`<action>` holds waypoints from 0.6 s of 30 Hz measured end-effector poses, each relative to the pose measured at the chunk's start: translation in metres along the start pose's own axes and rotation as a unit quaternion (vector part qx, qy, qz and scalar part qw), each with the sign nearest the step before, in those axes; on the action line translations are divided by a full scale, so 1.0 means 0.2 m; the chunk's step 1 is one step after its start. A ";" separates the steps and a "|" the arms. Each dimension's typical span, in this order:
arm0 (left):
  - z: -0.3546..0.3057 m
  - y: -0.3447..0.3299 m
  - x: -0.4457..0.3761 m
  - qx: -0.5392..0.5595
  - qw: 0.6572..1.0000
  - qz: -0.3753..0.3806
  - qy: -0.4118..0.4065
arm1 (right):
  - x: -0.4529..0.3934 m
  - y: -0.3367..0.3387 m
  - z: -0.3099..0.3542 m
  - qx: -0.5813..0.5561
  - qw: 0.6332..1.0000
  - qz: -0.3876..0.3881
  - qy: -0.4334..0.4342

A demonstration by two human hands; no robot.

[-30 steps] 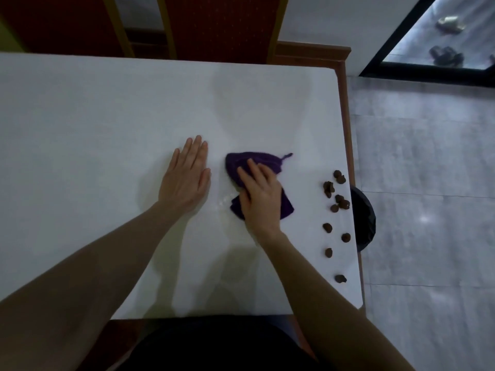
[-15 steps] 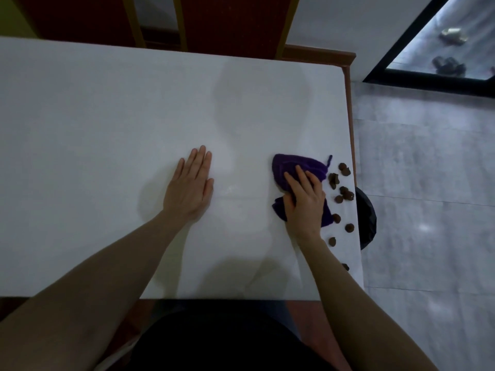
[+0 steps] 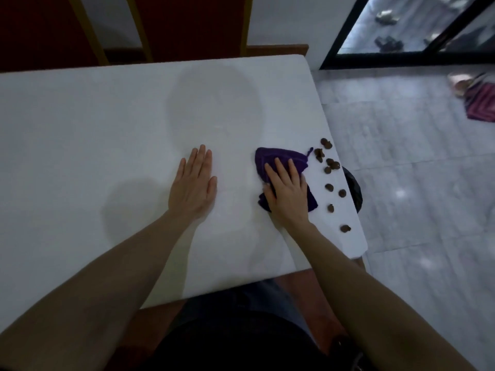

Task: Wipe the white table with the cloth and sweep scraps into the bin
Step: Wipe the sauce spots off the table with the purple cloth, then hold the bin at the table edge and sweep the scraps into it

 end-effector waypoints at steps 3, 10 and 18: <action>-0.06 0.05 -0.03 -0.004 0.999 -0.008 -0.034 | 0.02 0.05 0.01 0.010 1.000 0.019 -0.013; -0.39 0.20 -0.20 -0.002 0.992 -0.021 -0.126 | 0.10 0.40 -0.24 0.003 0.998 -0.023 -0.062; -1.07 0.25 -0.42 0.011 0.974 -0.032 -0.223 | 0.27 0.79 -0.90 0.046 0.984 -0.038 -0.168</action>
Point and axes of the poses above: each hand's wrist, its own x-axis away from the middle knuckle, its own y-axis out of the back of the hand, z = x × y, the point moved 5 cm from there along -x, towards the middle knuckle, and after that the axes turned 10 degrees about -x, right-handed, at the moved point
